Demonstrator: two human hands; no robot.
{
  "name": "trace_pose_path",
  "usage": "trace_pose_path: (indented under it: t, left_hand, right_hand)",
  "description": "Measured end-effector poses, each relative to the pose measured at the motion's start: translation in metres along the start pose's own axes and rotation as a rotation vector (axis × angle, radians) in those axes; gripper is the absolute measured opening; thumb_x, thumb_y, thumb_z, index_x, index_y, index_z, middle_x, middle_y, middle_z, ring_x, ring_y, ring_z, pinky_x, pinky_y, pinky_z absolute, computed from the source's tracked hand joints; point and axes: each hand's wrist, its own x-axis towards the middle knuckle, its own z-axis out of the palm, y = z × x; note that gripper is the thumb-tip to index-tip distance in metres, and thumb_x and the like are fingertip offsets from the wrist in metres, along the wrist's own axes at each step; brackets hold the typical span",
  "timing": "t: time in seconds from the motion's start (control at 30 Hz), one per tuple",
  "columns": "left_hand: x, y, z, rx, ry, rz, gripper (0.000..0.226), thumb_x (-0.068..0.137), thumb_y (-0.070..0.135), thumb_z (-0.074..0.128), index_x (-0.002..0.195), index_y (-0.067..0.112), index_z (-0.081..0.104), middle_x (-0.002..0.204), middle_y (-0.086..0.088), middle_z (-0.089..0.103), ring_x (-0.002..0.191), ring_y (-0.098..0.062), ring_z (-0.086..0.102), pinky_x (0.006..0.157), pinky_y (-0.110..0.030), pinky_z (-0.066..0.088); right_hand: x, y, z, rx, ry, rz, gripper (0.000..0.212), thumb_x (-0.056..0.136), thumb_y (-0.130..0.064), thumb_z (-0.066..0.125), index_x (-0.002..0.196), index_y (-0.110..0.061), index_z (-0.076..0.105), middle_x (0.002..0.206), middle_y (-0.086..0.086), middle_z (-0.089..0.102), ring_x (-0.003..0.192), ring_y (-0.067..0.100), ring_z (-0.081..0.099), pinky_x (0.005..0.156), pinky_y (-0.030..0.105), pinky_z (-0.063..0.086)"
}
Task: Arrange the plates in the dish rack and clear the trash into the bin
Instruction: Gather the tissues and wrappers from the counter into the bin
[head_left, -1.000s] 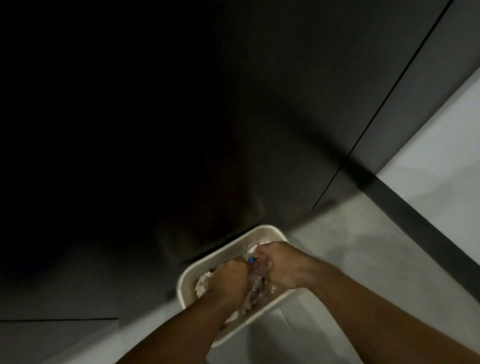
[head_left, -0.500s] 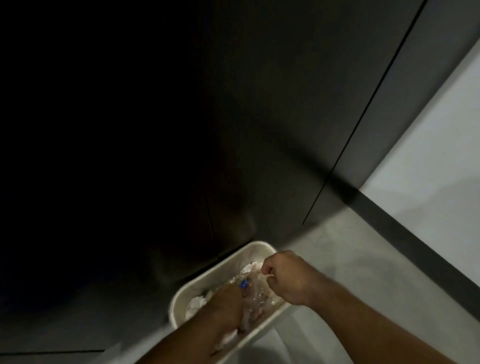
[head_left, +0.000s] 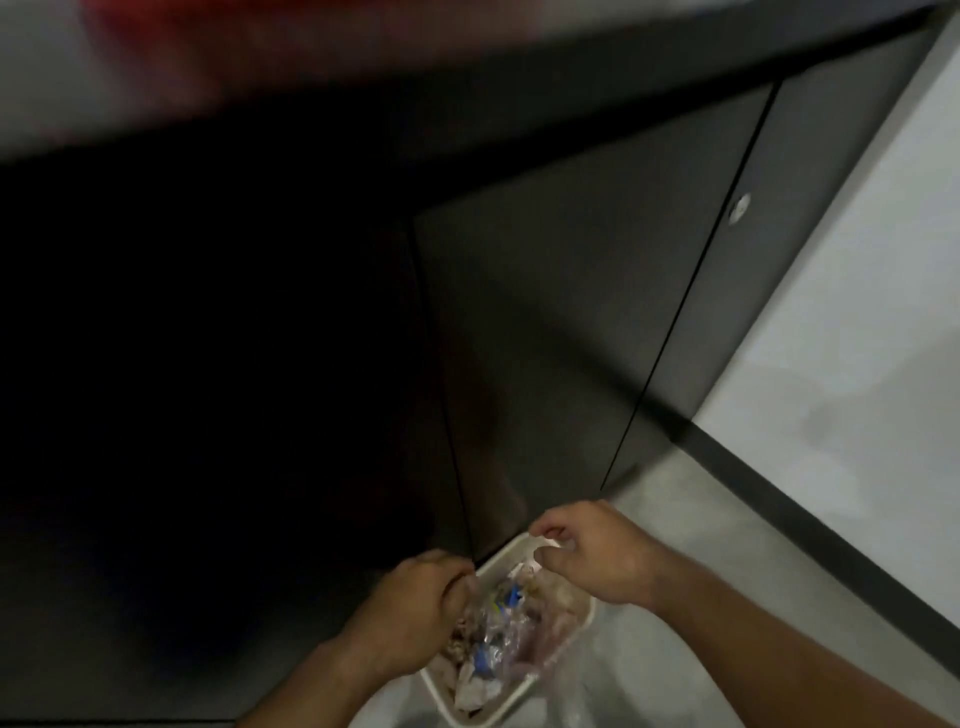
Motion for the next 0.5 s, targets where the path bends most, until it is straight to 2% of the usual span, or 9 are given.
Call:
trace_pose_path:
  t: [0.03, 0.13, 0.23, 0.37, 0.5]
  left_hand:
    - [-0.009, 0.014, -0.024, 0.002, 0.017, 0.015, 0.032, 0.096, 0.047, 0.043, 0.113, 0.031, 0.064, 0.110, 0.016, 0.060, 0.099, 0.001, 0.055, 0.088, -0.021, 0.045]
    - [-0.041, 0.060, -0.095, 0.003, 0.072, 0.074, 0.038, 0.094, 0.053, 0.043, 0.116, 0.029, 0.064, 0.112, 0.018, 0.058, 0.103, 0.001, 0.055, 0.091, -0.021, 0.044]
    - [-0.072, 0.107, -0.161, 0.041, 0.100, 0.103, 0.039, 0.095, 0.053, 0.044, 0.122, 0.030, 0.061, 0.117, 0.018, 0.057, 0.107, -0.001, 0.055, 0.094, -0.024, 0.044]
    - [-0.110, 0.171, -0.243, 0.063, 0.133, 0.168, 0.037, 0.096, 0.052, 0.044, 0.121, 0.031, 0.061, 0.117, 0.017, 0.058, 0.106, 0.003, 0.053, 0.092, -0.022, 0.045]
    - [-0.139, 0.224, -0.317, 0.066, 0.186, 0.181, 0.037, 0.095, 0.055, 0.042, 0.121, 0.035, 0.059, 0.115, 0.022, 0.056, 0.103, 0.008, 0.051, 0.090, -0.019, 0.046]
  right_hand:
    - [-0.008, -0.015, -0.017, 0.012, 0.017, -0.013, 0.034, 0.087, -0.037, 0.066, 0.120, -0.029, 0.069, 0.113, -0.014, 0.068, 0.097, -0.007, 0.059, 0.079, 0.005, 0.042]
    - [-0.037, -0.063, -0.071, 0.023, 0.038, -0.035, 0.035, 0.089, -0.040, 0.066, 0.121, -0.029, 0.068, 0.112, -0.015, 0.066, 0.101, -0.004, 0.060, 0.086, 0.015, 0.049]
    - [-0.064, -0.105, -0.119, -0.005, 0.053, -0.056, 0.035, 0.089, -0.043, 0.065, 0.121, -0.031, 0.067, 0.110, -0.017, 0.063, 0.099, -0.004, 0.059, 0.083, 0.010, 0.044]
    - [-0.100, -0.161, -0.188, -0.017, 0.083, -0.083, 0.031, 0.088, -0.043, 0.066, 0.118, -0.034, 0.068, 0.102, -0.022, 0.059, 0.095, -0.007, 0.058, 0.086, 0.019, 0.050]
    - [-0.132, -0.218, -0.261, -0.075, 0.093, -0.152, 0.027, 0.088, -0.045, 0.065, 0.113, -0.035, 0.068, 0.098, -0.022, 0.058, 0.092, -0.006, 0.058, 0.083, 0.021, 0.050]
